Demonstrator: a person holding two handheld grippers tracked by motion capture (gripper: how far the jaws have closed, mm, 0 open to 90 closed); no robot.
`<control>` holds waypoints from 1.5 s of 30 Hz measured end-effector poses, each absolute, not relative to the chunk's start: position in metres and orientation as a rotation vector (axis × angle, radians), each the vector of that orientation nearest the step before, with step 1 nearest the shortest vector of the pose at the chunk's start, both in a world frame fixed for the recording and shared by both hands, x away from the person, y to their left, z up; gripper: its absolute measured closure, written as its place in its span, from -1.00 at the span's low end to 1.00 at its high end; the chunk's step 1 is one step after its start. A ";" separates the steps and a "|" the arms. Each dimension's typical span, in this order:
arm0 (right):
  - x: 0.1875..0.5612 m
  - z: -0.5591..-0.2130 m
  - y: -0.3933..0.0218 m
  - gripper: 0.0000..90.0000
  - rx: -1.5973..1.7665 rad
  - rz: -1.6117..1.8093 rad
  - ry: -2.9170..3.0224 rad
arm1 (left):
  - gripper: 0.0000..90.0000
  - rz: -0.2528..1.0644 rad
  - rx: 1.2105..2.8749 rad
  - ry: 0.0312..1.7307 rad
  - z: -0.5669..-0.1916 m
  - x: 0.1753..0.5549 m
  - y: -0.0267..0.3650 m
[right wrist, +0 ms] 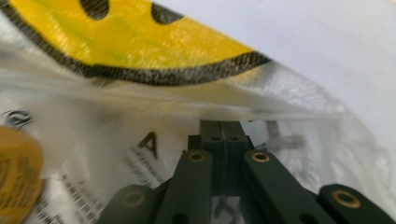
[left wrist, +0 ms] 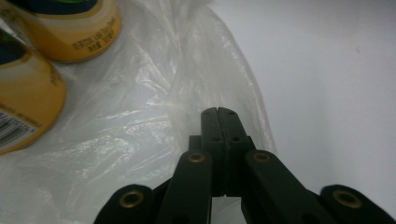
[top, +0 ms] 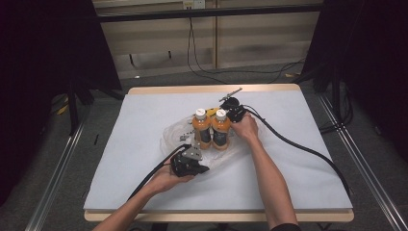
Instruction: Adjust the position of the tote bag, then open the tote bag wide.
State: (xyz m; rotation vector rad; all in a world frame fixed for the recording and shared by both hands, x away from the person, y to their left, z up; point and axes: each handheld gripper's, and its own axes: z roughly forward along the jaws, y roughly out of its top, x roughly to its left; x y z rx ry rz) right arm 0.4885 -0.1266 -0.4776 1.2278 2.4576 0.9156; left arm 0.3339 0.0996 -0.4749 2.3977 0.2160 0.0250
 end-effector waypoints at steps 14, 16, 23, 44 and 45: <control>0.460 -0.448 -0.146 1.00 1.135 1.078 2.413 | 1.00 -0.009 2.297 0.276 -0.473 0.339 0.108; 0.456 -0.444 -0.149 1.00 1.126 1.085 2.405 | 1.00 -0.009 2.261 0.285 -0.469 0.339 0.110; 0.437 -0.437 -0.166 1.00 1.109 1.156 2.354 | 1.00 0.024 2.161 0.324 -0.457 0.340 0.122; 0.370 -0.416 -0.212 -0.43 1.085 1.349 2.191 | -0.35 0.181 2.032 0.448 -0.437 0.339 0.148; 0.368 -0.416 -0.214 -0.49 1.084 1.346 2.186 | -0.43 0.197 2.036 0.445 -0.436 0.340 0.151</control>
